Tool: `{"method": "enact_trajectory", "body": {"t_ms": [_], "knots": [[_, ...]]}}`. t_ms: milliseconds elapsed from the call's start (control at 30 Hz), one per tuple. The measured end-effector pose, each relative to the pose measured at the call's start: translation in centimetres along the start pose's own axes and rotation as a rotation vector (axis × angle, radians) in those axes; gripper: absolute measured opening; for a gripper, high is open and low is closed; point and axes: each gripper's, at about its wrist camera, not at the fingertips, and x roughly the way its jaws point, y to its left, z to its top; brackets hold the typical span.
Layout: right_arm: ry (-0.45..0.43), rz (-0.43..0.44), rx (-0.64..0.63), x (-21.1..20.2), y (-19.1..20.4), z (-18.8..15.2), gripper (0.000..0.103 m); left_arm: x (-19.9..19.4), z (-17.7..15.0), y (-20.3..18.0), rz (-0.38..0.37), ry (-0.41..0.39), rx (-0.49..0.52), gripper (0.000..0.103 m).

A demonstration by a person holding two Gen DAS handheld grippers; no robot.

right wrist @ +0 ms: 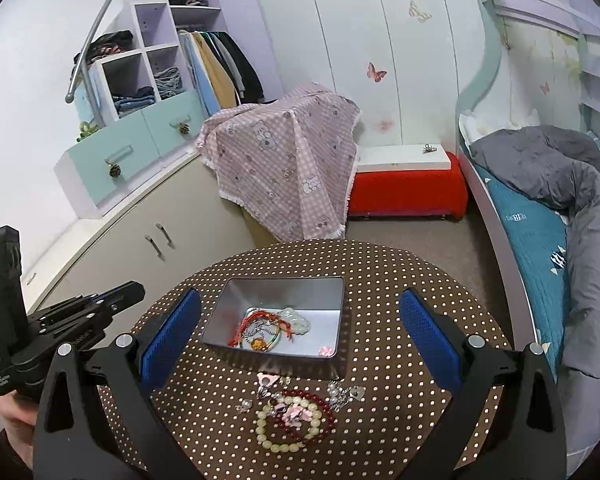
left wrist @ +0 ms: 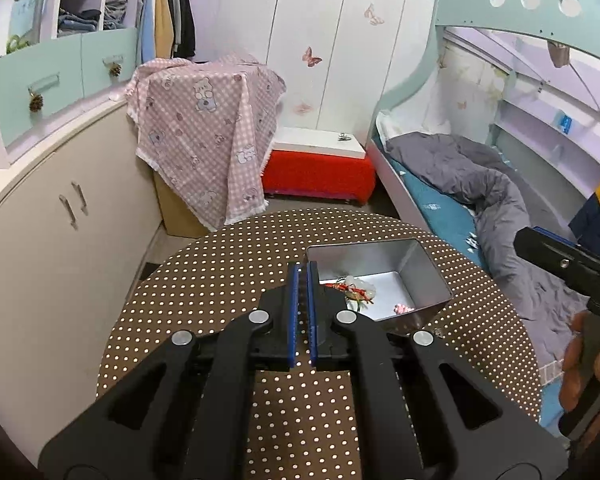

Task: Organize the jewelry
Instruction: 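Lower the red bracelet and pink charm into the box and open both grippers, then reach the left gripper to the small pearl earring and grasp it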

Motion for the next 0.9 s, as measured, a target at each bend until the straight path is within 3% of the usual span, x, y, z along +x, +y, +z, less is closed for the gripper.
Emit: {"method": "enact_trajectory", "body": {"t_ms": [367, 467, 633, 667, 733, 767, 800, 900], "knots": [[0.011, 0.012, 0.017, -0.6, 0.2, -1.5, 0.095, -0.5, -2.2, -1.1, 0.024, -0.019, 0.051, 0.005], [0.01, 0.015, 0.012, -0.9, 0.5, -1.8, 0.095, -1.3, -2.6, -0.7, -0.043, -0.06, 0.035, 0.0], [0.004, 0.016, 0.008, -1.4, 0.7, -1.9, 0.095, -1.5, -2.7, -1.3, 0.015, -0.068, 0.083, 0.001], [0.002, 0.016, 0.009, -1.5, 0.7, -1.9, 0.095, -1.5, -2.6, -1.3, 0.033, -0.073, 0.091, 0.008], [0.002, 0.018, 0.011, -1.6, 0.7, -1.9, 0.095, -1.6, -2.6, -1.4, 0.022, -0.075, 0.087, 0.074], [0.002, 0.017, 0.008, -1.6, 0.7, -1.9, 0.095, -2.2, -2.7, -1.2, 0.021, -0.115, 0.07, 0.097], [0.002, 0.016, 0.005, -1.6, 0.7, -2.0, 0.095, -2.5, -2.8, -1.0, 0.03, -0.144, 0.064, 0.097], [0.004, 0.015, 0.005, -1.8, 0.7, -2.1, 0.095, -2.4, -2.7, -1.1, 0.036, -0.125, 0.069, 0.097]]}}
